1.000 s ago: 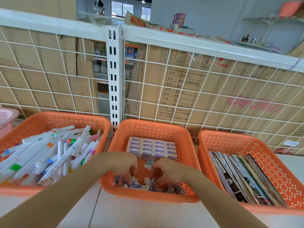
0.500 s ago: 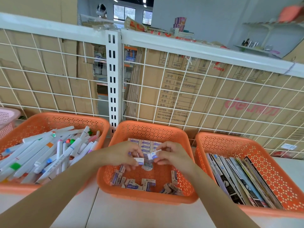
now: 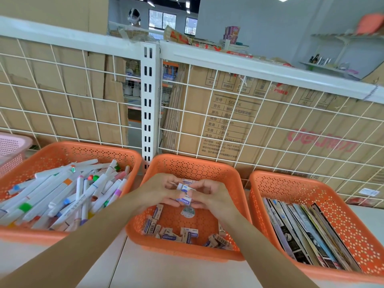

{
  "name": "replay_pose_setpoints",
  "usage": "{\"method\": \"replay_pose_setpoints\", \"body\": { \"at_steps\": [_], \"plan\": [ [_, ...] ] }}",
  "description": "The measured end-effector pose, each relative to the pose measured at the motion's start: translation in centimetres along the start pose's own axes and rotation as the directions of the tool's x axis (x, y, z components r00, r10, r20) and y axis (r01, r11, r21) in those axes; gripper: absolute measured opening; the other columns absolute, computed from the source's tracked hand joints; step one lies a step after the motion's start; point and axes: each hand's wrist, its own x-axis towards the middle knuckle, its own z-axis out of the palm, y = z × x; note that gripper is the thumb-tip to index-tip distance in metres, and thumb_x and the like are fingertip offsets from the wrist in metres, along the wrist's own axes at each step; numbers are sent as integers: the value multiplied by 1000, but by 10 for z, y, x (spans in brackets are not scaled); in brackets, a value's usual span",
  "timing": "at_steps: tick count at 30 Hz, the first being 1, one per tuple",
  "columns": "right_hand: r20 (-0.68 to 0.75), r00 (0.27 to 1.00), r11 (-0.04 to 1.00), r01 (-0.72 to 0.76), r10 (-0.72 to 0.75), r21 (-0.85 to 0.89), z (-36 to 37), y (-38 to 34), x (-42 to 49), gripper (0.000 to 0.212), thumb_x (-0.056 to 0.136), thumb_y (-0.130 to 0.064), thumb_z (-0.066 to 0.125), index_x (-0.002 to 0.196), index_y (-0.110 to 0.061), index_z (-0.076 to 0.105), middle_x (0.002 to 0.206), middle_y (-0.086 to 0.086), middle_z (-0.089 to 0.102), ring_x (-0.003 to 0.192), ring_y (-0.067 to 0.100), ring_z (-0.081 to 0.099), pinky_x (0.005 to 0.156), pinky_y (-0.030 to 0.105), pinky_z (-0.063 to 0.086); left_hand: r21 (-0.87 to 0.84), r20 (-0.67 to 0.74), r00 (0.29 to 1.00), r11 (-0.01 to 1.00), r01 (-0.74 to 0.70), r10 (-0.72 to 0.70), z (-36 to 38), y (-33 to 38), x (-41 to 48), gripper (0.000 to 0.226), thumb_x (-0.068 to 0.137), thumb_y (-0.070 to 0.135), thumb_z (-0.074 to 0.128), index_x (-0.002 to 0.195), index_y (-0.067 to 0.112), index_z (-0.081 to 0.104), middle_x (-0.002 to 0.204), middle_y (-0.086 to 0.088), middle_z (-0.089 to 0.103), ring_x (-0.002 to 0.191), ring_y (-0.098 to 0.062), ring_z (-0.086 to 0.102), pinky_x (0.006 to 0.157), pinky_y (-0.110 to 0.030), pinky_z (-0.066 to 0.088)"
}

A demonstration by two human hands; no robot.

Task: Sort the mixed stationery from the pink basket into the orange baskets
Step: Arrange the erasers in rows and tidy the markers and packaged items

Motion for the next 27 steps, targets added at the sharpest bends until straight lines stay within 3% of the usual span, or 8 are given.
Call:
{"method": "replay_pose_setpoints", "body": {
  "at_steps": [3, 6, 9, 11, 14, 19, 23, 27],
  "plan": [
    [78, 985, 949, 167, -152, -266, 2, 1, 2, 31, 72, -9, 80, 99, -11, 65, 87, -4, 65, 73, 6, 62, 70, 18, 52, -63, -71, 997, 998, 14, -18, 0, 0, 4, 18, 82, 1, 68, 99, 4, 62, 96, -14, 71, 84, -19, 71, 72, -25, 58],
    [94, 956, 720, 271, -276, -639, 3, 3, 7, 42, 72, -22, 80, 109, -18, 60, 98, -14, 54, 84, 2, 52, 74, 8, 38, -37, -82, 996, 999, 31, -34, 0, 1, 6, 17, 81, 1, 68, 96, 5, 62, 92, -12, 71, 83, -20, 71, 72, -27, 58],
    [127, 939, 618, 308, -319, -724, 2, 3, 11, 40, 75, -26, 76, 110, -17, 59, 103, -10, 53, 92, 6, 48, 78, 16, 37, -20, -102, 995, 1000, 18, -19, 1, -1, 9, 13, 86, 6, 65, 98, 5, 61, 93, -12, 70, 79, -19, 71, 71, -28, 58],
    [145, 951, 595, 286, -274, -751, -3, 3, 15, 39, 75, -25, 75, 109, -16, 59, 107, -5, 57, 95, 11, 51, 81, 23, 40, 233, -194, 979, 972, -17, 63, -2, -3, 9, 8, 91, 12, 58, 98, 8, 59, 94, -7, 68, 81, -17, 68, 73, -27, 57],
    [161, 972, 549, 230, -171, -804, -14, 9, 19, 38, 75, -28, 75, 108, -18, 59, 109, -3, 57, 97, 12, 51, 82, 26, 41, 823, -168, 969, 567, 38, 179, -6, -6, 6, 14, 94, 16, 51, 103, 10, 60, 102, -5, 64, 95, -18, 61, 82, -28, 47],
    [185, 979, 514, 200, -82, -834, -19, 18, 18, 40, 77, -33, 73, 113, -20, 59, 116, -5, 58, 99, 10, 51, 87, 26, 44, 989, -134, 990, -72, 130, -50, 17, -12, 8, 24, 92, 2, 46, 113, 6, 57, 118, -10, 59, 108, -28, 59, 78, -33, 46],
    [184, 980, 520, 193, -70, -832, -22, 18, 17, 43, 78, -35, 72, 117, -21, 58, 119, -6, 57, 108, 12, 52, 89, 27, 43, 978, -147, 987, -161, 134, -72, 21, -18, 15, 28, 92, 0, 44, 115, 10, 56, 119, -7, 59, 108, -25, 59, 71, -31, 39],
    [173, 983, 528, 179, -60, -830, -23, 18, 17, 42, 78, -35, 73, 115, -22, 59, 119, -6, 58, 108, 11, 52, 89, 27, 42, 989, -144, 988, -23, 143, -51, 15, -17, 12, 25, 91, 14, 54, 116, 10, 51, 116, -7, 61, 105, -26, 60, 74, -32, 43]
  ]
}}
